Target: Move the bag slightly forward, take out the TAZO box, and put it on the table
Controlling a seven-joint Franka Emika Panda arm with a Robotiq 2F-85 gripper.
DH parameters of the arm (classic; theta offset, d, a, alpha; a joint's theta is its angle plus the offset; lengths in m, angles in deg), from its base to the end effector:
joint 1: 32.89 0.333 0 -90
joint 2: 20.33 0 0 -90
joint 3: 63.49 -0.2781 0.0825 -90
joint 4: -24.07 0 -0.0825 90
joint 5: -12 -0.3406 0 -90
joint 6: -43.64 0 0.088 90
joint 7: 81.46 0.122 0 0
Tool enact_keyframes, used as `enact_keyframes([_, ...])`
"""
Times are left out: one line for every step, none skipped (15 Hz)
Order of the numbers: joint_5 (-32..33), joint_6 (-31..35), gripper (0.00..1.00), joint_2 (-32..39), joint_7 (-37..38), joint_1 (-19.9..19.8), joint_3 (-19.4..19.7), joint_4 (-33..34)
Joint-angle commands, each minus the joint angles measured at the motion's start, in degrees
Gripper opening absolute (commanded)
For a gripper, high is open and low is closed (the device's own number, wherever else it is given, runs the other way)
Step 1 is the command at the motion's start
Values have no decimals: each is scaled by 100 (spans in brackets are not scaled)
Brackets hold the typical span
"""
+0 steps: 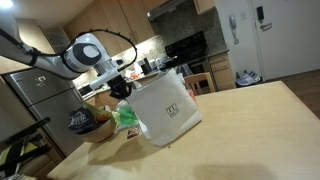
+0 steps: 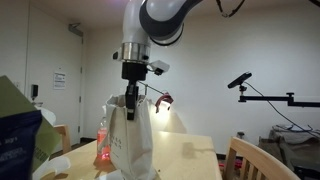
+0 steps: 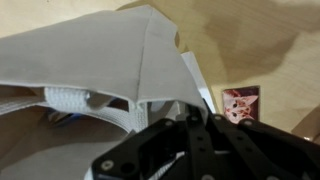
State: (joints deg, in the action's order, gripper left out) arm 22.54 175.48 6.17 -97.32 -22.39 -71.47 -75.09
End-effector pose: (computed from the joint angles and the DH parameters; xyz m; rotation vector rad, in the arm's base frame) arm 0.5957 0.1852 0.3043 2.8730 1.0429 0.1777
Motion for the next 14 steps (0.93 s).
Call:
enact_keyframes([-593,153,1,-414,-505,-338,-333,-623])
enact_keyframes([-748,135,1,-454,-627,-397,-398,-718])
enact_keyframes([-915,83,1,-506,-778,-460,-473,-813])
enact_keyframes([-1038,25,1,-608,-902,-509,-522,-947])
enact_keyframes([-1198,-5,1,-710,-1035,-575,-579,-1069])
enact_keyframes([-1273,-47,1,-861,-1104,-605,-589,-1210])
enact_keyframes([-1329,-71,1,-991,-1165,-632,-588,-1322])
enact_keyframes([-1372,-106,1,-1126,-1216,-652,-585,-1422])
enact_keyframes([-1433,-138,1,-1242,-1258,-662,-579,-1509])
enact_keyframes([-1443,-201,1,-1381,-1303,-658,-560,-1599])
enact_keyframes([-1471,-258,1,-1510,-1339,-655,-549,-1685])
enact_keyframes([-1515,-286,1,-1638,-1374,-654,-546,-1772])
enact_keyframes([-1567,-311,1,-1752,-1442,-645,-544,-1862])
enact_keyframes([-1574,-337,1,-1842,-1448,-615,-522,-1940])
